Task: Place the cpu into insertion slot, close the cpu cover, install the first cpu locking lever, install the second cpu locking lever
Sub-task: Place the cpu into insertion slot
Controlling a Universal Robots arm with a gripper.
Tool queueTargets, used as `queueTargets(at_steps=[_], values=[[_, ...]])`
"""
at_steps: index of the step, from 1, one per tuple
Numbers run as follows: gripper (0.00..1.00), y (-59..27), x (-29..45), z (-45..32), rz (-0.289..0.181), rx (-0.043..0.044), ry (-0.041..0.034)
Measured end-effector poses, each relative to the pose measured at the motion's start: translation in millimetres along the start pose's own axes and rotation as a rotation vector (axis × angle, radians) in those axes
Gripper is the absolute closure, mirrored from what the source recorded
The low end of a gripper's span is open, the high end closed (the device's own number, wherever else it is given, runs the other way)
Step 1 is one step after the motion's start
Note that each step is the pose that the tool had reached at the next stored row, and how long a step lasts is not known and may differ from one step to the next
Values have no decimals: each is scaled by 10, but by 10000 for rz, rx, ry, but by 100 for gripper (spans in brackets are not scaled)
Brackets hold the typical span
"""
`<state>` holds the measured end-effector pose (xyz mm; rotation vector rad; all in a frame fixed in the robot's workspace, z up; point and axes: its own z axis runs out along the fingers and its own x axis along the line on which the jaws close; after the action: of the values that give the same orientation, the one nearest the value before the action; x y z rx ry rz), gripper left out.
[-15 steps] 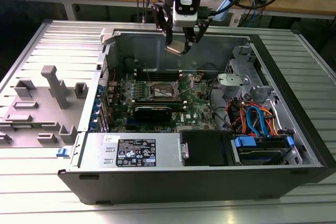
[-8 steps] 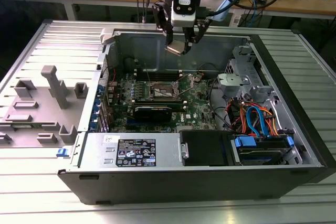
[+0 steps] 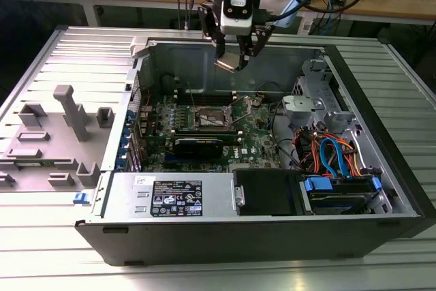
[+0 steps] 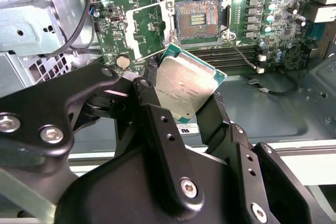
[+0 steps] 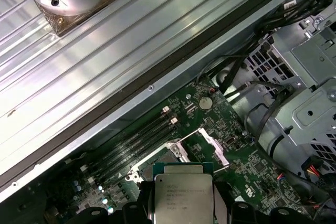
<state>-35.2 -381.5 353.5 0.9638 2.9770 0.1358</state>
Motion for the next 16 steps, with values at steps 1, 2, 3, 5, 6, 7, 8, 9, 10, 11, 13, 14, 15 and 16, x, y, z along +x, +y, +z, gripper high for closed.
queueTargets(at_steps=[1,2,3,5,6,7,8,9,10,11,13,14,15,16], values=[[46,0,0,0,2,0,0],[46,0,0,0,5,-1,0],[46,0,0,0,16,0,-1],[46,0,0,0,25,-1,-2],[46,0,0,0,35,-1,-3],[46,0,0,0,46,-1,-3],[46,0,0,0,62,-1,-5],[46,0,0,0,76,-1,-6],[46,0,0,0,96,-2,-8],[46,0,0,0,110,-2,-9],[46,0,0,0,141,-3,-12],[46,0,0,0,164,-3,-14],[46,0,0,0,173,-3,-14],[46,0,0,0,184,-3,-16]])
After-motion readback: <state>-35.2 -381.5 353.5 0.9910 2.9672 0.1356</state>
